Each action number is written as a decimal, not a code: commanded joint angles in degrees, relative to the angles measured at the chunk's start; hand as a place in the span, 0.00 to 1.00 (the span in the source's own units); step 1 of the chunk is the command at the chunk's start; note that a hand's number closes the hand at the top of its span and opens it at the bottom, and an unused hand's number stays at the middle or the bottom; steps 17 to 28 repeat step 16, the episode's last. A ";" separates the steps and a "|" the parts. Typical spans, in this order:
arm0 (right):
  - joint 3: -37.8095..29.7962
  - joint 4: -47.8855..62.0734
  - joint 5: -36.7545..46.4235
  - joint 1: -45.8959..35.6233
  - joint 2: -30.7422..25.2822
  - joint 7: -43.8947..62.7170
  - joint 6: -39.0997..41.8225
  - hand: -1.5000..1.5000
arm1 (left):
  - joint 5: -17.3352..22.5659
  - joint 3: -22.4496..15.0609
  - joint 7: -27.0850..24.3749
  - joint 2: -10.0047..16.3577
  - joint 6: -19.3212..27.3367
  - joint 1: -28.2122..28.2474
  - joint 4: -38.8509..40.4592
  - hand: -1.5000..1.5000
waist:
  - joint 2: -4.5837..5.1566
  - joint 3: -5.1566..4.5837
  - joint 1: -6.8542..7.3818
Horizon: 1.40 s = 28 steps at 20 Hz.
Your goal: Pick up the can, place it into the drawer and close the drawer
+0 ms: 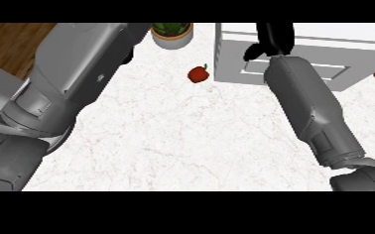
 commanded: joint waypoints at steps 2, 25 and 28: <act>-1.87 6.02 0.33 -6.70 -1.56 -0.01 -1.38 0.00 | 0.16 0.22 2.09 2.90 -1.45 3.19 -4.20 0.00 | 0.28 -0.02 0.79; -9.90 6.77 -8.77 -10.85 -0.97 -10.33 0.63 0.00 | -0.68 -1.41 5.80 7.81 -1.86 11.43 -17.08 0.00 | -0.25 0.09 1.74; -9.90 6.77 -8.77 -10.85 -0.97 -10.33 0.63 0.00 | -0.68 -1.41 5.80 7.81 -1.86 11.43 -17.08 0.00 | -0.25 0.09 1.74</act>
